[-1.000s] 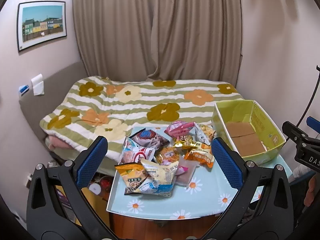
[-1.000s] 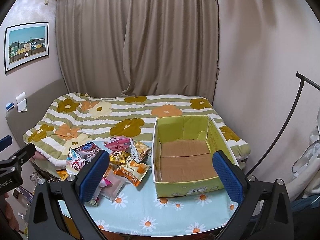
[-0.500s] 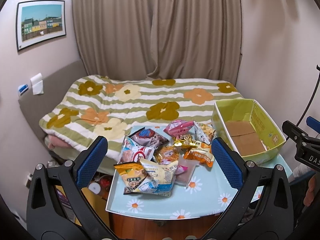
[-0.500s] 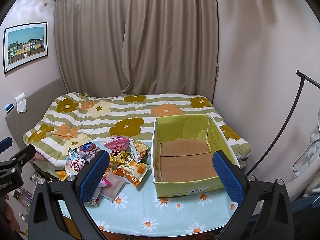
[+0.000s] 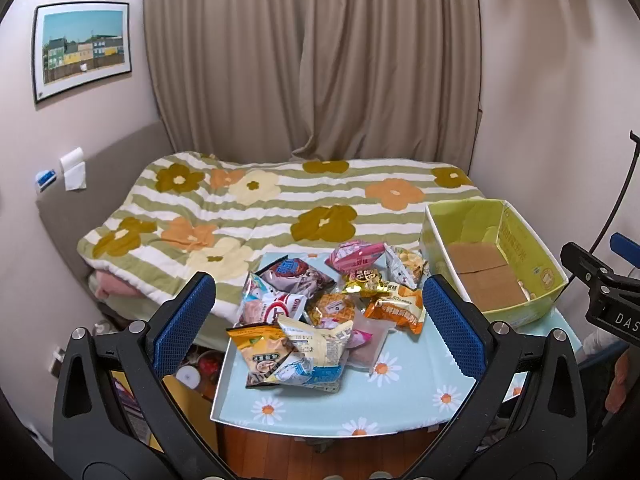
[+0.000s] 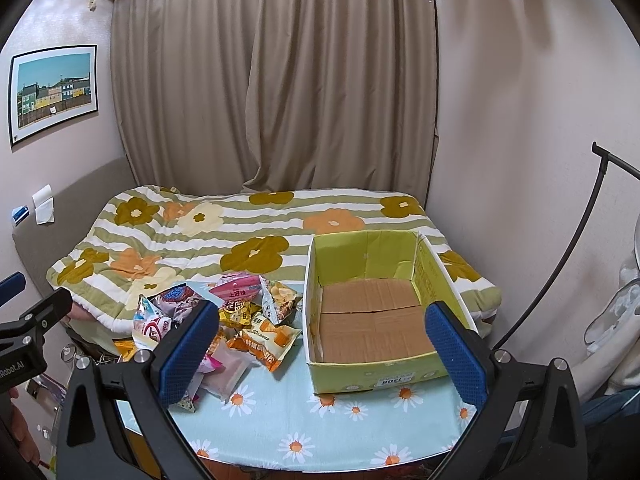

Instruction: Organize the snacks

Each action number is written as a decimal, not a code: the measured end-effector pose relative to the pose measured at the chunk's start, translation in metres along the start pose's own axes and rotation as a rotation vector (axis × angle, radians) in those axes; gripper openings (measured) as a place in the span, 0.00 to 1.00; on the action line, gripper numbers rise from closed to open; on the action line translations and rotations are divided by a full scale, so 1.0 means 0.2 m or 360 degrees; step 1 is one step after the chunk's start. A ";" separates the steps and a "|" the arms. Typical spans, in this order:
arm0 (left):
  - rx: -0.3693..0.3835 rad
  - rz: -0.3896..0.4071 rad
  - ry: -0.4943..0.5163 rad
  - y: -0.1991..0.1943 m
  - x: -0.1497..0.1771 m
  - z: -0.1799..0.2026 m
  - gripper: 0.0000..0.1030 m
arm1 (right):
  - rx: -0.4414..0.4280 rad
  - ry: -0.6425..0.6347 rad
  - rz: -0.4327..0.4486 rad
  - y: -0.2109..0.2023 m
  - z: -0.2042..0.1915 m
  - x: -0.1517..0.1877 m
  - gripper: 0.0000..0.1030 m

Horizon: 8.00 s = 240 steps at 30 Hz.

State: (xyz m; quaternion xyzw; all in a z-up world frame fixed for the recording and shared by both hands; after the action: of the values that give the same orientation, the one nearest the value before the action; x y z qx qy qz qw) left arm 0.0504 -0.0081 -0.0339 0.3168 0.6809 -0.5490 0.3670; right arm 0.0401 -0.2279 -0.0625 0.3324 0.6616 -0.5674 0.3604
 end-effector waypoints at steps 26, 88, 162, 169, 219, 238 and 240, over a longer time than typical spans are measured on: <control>-0.0056 -0.0230 -0.0058 0.08 0.15 -0.08 1.00 | -0.0236 -0.0006 -0.0216 0.16 -0.14 0.14 0.99; 0.0364 -0.0922 0.0057 1.38 0.84 -0.25 0.68 | -0.0450 0.0482 -0.0703 0.98 -0.67 0.68 0.48; 0.0547 -0.0892 0.0547 1.06 0.12 1.77 0.97 | -0.0225 0.0550 -0.0621 0.76 1.16 0.10 0.48; 0.0496 -0.0740 0.0545 0.98 0.04 1.63 0.98 | -0.0222 0.0496 -0.0644 0.76 1.14 0.10 0.48; -0.0027 -0.0612 -0.0175 0.56 0.07 0.38 0.98 | -0.0777 -0.0026 -0.0475 0.68 0.42 -0.03 0.93; 0.0224 -0.0824 0.0044 1.13 0.29 -0.30 0.98 | -0.0799 0.0204 -0.0769 1.02 -0.41 0.27 0.93; 0.0264 -0.0844 0.0096 1.20 0.31 -0.33 0.98 | -0.0763 0.0237 -0.0817 1.07 -0.47 0.32 0.93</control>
State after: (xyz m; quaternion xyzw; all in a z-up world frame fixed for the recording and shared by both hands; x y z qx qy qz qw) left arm 0.2076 0.1048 -0.2019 0.1726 0.7033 -0.6701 0.1629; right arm 0.1781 -0.1037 -0.2172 0.1018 0.8622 -0.4423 0.2249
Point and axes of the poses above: each gripper's, at about its wrist camera, not at the fingertips, and y roughly the way its jaws point, z to its right, x to its underside, the point moved 4 cm from there along y, roughly the way its jaws point, and after that the axes turned 10 degrees about -x, right-handed, at the moved point
